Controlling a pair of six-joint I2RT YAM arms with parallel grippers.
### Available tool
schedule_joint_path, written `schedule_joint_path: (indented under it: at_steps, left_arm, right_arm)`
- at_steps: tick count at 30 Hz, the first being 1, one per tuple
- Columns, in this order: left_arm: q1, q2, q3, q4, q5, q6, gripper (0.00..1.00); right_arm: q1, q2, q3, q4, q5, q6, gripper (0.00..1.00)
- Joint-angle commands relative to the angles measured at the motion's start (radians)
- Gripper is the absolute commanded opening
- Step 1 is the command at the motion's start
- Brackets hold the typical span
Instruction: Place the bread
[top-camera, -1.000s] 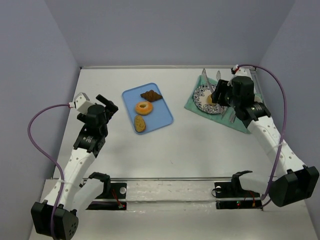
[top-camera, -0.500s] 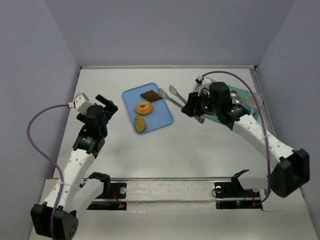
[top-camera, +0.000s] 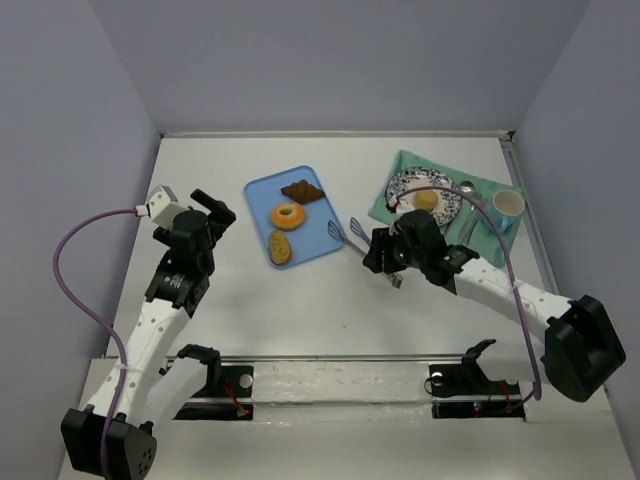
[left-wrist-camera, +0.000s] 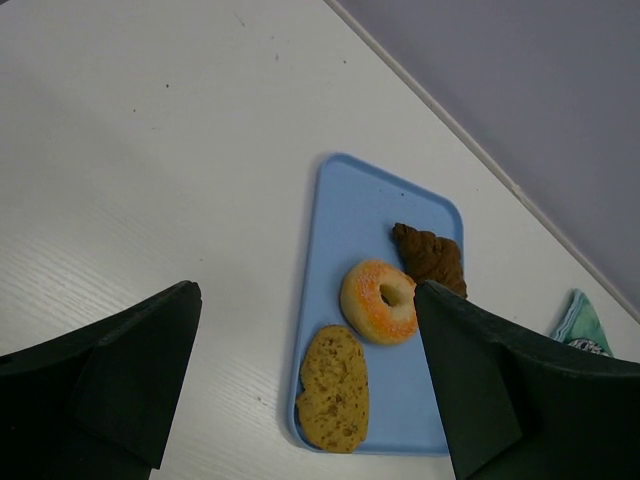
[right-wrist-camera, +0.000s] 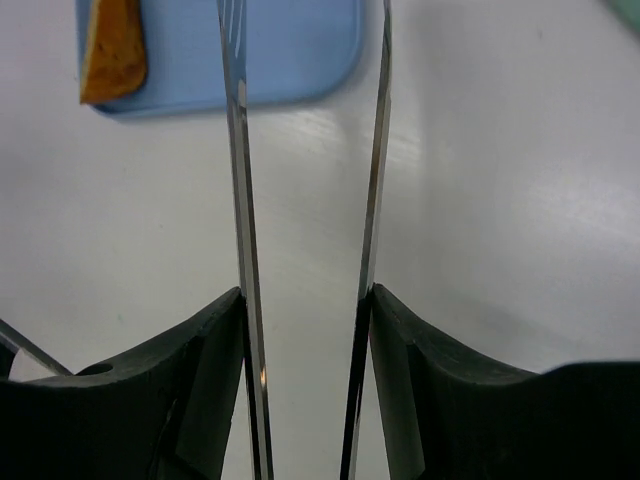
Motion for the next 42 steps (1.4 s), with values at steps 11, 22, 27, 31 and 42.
schedule_joint_path:
  at_steps: [11,22,27,31,42]
  left_arm:
    - [0.007,0.053,0.019,0.035,-0.02,-0.001,0.99]
    - [0.007,0.055,0.022,0.024,-0.046,-0.004,0.99]
    - [0.007,0.056,0.024,0.021,-0.046,-0.002,0.99]
    - [0.007,0.05,0.024,0.021,-0.044,-0.002,0.99]
    - [0.007,0.003,0.012,0.021,-0.049,0.002,0.99]
  right_arm:
    - [0.145,-0.29,-0.394,-0.055,0.264,0.419,0.61]
    - [0.205,-0.34,-0.399,-0.268,0.357,0.541,0.77]
    - [0.205,-0.398,-0.325,-0.303,0.396,0.482,1.0]
    - [0.205,-0.43,-0.221,-0.36,0.514,0.439,1.0]
    - [0.205,-0.465,0.034,-0.444,0.893,0.393,1.0]
